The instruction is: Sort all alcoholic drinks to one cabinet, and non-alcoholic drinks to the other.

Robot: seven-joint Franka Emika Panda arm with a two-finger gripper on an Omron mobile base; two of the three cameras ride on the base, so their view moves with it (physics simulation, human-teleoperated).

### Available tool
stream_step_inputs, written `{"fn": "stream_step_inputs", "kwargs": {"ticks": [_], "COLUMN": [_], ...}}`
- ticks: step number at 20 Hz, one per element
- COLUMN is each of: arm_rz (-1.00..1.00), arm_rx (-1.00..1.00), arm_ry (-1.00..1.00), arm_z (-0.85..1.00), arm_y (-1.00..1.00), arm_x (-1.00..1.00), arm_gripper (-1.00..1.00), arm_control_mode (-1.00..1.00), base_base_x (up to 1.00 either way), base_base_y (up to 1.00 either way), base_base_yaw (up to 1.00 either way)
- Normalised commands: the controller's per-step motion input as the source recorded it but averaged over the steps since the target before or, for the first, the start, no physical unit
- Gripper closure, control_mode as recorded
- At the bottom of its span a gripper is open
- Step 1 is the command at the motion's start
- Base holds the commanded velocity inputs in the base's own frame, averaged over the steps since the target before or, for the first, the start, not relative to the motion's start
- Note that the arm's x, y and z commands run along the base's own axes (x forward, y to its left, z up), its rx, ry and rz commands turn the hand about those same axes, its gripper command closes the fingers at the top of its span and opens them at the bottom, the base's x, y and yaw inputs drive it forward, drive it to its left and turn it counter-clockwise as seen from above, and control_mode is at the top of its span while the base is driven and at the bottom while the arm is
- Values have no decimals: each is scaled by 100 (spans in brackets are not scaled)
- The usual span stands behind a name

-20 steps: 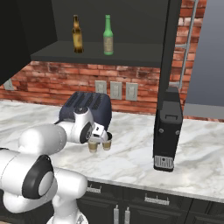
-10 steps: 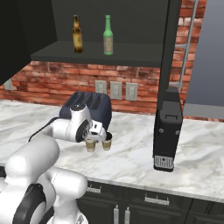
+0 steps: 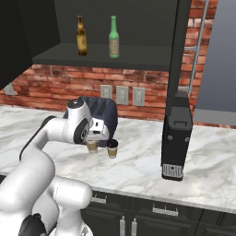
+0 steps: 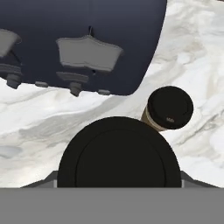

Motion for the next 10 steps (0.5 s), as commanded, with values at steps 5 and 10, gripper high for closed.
{"fn": "stream_step_inputs", "kwargs": {"ticks": [5, 10], "arm_rz": [12, 10], "arm_rx": [-1, 0], "arm_ry": [0, -1], "arm_z": [55, 52], "arm_y": [3, 2], "arm_x": [-18, -26], "arm_gripper": [100, 100], "arm_control_mode": [-100, -100], "base_base_x": [0, 0], "base_base_y": [0, 0], "base_base_yaw": [0, 0]}}
